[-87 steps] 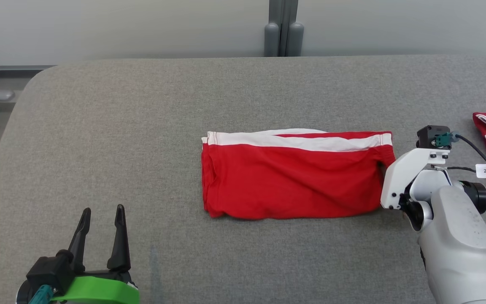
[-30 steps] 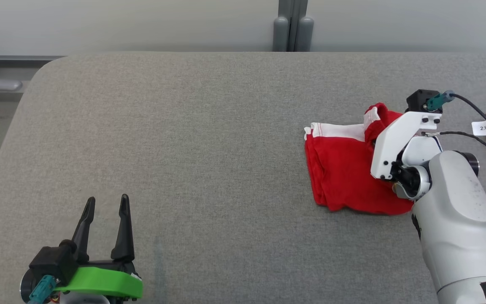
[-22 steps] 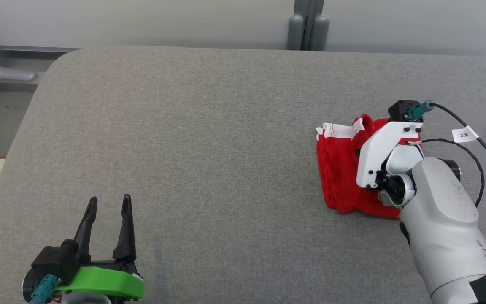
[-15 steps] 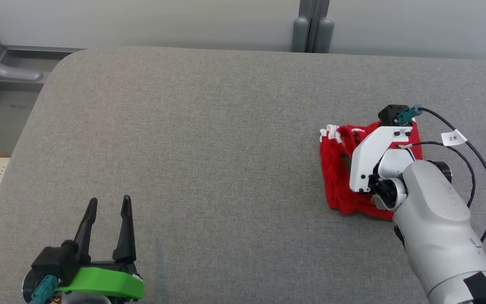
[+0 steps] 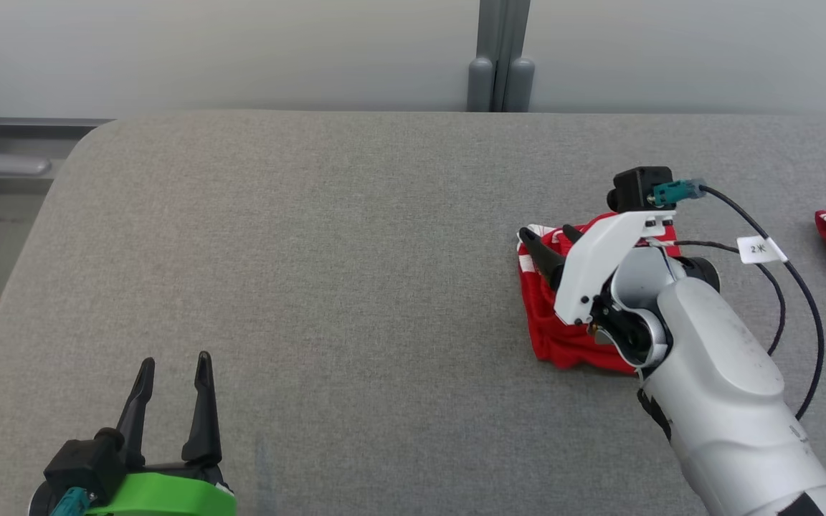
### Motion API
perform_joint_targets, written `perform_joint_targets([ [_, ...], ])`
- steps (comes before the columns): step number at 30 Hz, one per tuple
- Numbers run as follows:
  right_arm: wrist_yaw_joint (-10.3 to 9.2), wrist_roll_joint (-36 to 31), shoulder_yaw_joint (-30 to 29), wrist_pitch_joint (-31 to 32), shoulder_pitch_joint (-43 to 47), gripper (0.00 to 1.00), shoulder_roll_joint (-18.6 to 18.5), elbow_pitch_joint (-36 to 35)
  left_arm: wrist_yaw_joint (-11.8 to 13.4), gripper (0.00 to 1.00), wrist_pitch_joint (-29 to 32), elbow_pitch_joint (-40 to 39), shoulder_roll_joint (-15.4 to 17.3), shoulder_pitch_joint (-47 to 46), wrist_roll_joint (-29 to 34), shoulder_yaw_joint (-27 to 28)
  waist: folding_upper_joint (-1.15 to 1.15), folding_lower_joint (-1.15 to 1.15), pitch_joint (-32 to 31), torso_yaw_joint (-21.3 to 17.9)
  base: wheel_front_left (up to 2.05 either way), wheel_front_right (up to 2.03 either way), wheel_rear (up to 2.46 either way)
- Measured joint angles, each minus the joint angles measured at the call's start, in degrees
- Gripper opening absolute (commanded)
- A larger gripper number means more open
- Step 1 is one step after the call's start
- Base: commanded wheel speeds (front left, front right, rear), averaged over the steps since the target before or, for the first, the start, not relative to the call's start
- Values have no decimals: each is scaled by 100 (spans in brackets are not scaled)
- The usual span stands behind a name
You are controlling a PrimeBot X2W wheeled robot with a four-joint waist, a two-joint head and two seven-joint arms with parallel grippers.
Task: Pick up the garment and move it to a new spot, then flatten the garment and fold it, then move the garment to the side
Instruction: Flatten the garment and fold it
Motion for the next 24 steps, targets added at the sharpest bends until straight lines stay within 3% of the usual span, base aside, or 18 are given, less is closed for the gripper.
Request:
perform_joint_targets([
  [5,0,-705,52,-976,710,100,-537,-978,0,100,0,3,-20,62,-5,101,0,0,-115,-184,0,0,0],
  [8,-2,-1022,-96,-1569,1213,100,-655,-1397,0,100,1,27,-30,61,-30,133,0,0,-154,-287,0,0,0],
  [16,0,-1590,-491,-2691,2197,100,-627,-2069,7,100,1,64,-42,46,-45,237,0,0,-232,-612,0,0,0],
  [24,0,-1944,-639,-3065,2630,100,-575,-2275,16,100,1,133,-30,48,-45,318,0,0,-341,-891,0,0,0],
])
